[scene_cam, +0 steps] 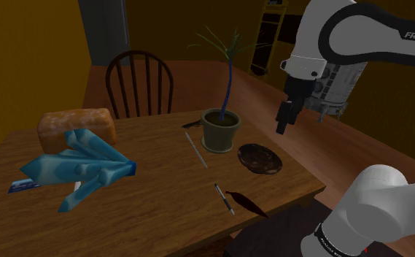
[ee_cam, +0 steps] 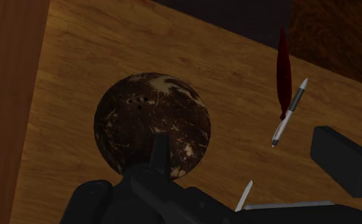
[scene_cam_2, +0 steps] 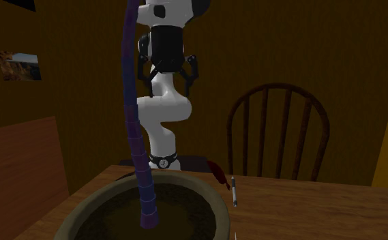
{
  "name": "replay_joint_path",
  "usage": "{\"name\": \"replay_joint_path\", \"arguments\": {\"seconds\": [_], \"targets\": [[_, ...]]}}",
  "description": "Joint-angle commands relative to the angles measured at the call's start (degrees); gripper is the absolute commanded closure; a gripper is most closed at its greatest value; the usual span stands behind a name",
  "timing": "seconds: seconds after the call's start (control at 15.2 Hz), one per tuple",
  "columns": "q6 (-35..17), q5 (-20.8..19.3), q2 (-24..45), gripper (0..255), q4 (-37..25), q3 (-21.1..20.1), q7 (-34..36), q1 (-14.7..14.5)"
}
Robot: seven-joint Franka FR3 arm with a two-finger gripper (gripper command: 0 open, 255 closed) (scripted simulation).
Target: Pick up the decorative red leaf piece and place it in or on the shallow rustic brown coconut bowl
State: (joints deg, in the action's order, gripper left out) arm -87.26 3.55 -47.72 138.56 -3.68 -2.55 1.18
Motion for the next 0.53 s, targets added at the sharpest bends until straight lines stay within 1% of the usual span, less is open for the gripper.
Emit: {"name": "replay_joint_path", "arguments": {"seconds": [0.0, 0.46], "targets": [[0.0, 0.0, 0.0, 0, 0.0, 0.0, 0.0, 0.0], [-5.03, 2.7, 14.75, 0, -1.4, -6.37, 4.51, -2.06]]}}
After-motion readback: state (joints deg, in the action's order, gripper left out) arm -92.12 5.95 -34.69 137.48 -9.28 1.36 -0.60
